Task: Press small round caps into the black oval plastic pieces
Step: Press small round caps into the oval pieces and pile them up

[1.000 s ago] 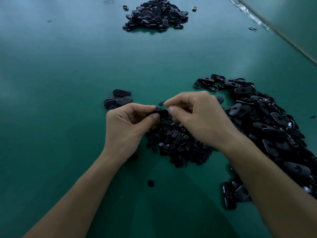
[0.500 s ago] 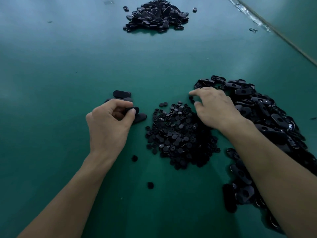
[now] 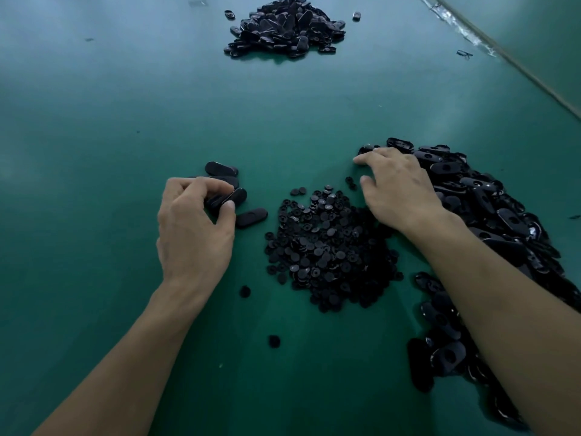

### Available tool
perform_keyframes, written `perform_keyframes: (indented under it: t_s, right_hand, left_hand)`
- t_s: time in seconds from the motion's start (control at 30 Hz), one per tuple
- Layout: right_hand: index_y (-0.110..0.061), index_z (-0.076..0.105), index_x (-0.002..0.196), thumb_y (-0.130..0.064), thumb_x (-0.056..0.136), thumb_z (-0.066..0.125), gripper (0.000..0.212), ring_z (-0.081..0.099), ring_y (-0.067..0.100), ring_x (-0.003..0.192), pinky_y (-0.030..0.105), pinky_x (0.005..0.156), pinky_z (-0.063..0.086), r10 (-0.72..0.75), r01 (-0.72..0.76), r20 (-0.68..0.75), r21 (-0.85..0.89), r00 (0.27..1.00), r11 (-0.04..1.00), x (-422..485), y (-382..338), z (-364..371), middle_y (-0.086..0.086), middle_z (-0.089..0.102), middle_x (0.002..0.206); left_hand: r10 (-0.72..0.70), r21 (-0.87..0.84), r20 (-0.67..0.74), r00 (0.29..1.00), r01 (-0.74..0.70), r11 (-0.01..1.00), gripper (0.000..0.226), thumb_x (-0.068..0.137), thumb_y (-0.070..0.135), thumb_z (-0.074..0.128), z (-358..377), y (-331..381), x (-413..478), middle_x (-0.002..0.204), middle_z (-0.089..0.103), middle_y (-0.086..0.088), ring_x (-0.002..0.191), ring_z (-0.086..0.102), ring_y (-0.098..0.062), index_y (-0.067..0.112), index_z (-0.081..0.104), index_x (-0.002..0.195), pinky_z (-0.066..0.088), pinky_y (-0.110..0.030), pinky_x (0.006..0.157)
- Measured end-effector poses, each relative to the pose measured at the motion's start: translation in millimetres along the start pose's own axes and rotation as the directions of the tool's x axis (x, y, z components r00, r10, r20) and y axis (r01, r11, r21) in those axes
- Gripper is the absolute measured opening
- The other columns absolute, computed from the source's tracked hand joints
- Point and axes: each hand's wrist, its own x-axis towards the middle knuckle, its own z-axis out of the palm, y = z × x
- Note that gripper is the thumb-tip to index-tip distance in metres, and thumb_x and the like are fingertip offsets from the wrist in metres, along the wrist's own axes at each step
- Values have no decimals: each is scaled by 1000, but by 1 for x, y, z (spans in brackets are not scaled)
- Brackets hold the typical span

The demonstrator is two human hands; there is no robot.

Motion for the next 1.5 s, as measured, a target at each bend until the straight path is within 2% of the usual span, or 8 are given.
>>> perform_keyframes:
  t_s: [0.33,0.53,0.67,0.83,1.1,1.2,1.37,1.5]
  right_hand:
    - [-15,74,102,-23,98,62,15,55,33,107,46,96,47,-27,22,-201,-27,979,999,-4,-3,-3,11,63,113]
    - [-7,70,107,-15,101,56,17,50,31,109,41,93,44,-35,19,-245,-69,969,997,-4,-3,3,11,57,113]
    - [-7,65,109,-8,101,51,16,50,30,108,40,94,43,-24,21,-332,-12,943,1000,-8,-6,2,13,56,115]
    - [-10,54,99,-8,103,46,9,51,23,83,35,70,37,27,50,-390,185,920,981,-14,-14,-6,5,56,92]
    - [-7,55,117,-2,100,49,19,56,24,90,36,76,47,14,52,-352,175,936,983,-25,-14,-9,8,62,99]
    - [-10,60,120,-6,98,54,23,56,17,93,25,79,43,-32,121,-391,205,920,971,-34,-24,-14,6,63,106]
    - [-24,70,94,-10,88,67,15,68,9,75,22,70,56,-53,172,-184,728,981,663,-51,-53,-27,-8,70,81]
    - [-23,72,92,-8,88,70,16,72,23,78,35,74,60,-178,116,-31,866,984,487,-60,-63,-22,-2,73,80]
  left_hand:
    - [35,29,7,999,-35,999,18,87,17,72,0,1,-1,93,52,9,78,51,-12,33,67,93,42,-28,67]
    - [176,-64,-10,984,-177,982,20,85,13,74,1,4,-3,80,52,21,69,51,3,31,67,86,38,-5,62]
    - [297,-138,-27,955,-298,945,24,83,7,76,4,7,-8,80,56,20,67,51,0,29,66,87,40,-6,62]
    - [325,-320,25,945,-301,898,12,87,16,74,8,16,-16,80,63,13,65,58,-10,27,68,89,40,-10,57]
    - [300,-388,100,949,-240,890,11,87,15,74,10,17,-20,73,62,15,60,57,-8,24,69,86,41,-14,54]
    - [268,-438,110,957,-195,877,6,87,21,73,10,20,-21,76,66,9,63,62,-12,25,70,90,47,-20,54]
    - [146,-606,197,969,4,796,25,85,33,72,5,27,-21,92,73,4,77,73,-19,29,67,108,60,-32,57]
    - [130,-688,257,958,87,721,14,88,19,73,5,28,-20,86,76,1,74,75,-17,17,69,102,59,-25,58]
